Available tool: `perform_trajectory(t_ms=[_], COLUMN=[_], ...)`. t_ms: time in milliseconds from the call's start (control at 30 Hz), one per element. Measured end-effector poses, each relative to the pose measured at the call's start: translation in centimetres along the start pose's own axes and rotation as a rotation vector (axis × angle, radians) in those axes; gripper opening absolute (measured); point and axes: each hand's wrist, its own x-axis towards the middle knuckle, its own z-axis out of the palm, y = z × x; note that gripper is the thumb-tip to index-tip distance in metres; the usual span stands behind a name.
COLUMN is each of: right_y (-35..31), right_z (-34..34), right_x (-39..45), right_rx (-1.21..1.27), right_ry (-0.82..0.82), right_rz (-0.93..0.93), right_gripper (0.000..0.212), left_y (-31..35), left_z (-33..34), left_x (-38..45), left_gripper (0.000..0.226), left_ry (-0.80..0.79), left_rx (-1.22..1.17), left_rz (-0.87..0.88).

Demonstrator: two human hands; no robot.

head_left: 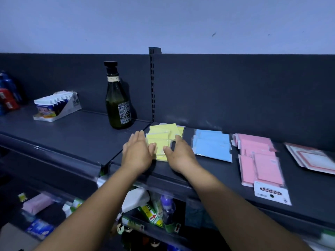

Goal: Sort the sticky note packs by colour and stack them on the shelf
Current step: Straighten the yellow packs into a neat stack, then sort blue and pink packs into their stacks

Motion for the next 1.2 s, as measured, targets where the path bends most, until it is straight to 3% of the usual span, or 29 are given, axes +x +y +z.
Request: perform_trajectory(t_ms=[167,400,767,1200], right_y=[1.4,5.9,14.8,26.5], right_z=[-3.5,-7.7,-16.2,-26.7], right_x=[-2.4,-6.0,-13.6,-23.3], right_rx=[-0.216,-0.417,-0.437,-0.443], right_ry=[0.076,0.151,0.294,0.35], right_rz=[-0.125,-0.041,0.228,0.416], right_gripper=[0.059,0.06,0.064,0.063], left_y=[3.9,9.2,20.8,35.9], left_z=[-0.1,1.6,5.3,10.2], left_x=[-2.0,-4.6,-10.2,-19.6], left_gripper=[0.062,0.057,0.06,0.062], left_ry=[-0.042,-0.119,-0.248,-0.331], left_rx=[0.093,0.136,0.106,0.055], left_rz=[0.238,0.478,0.807,0.994])
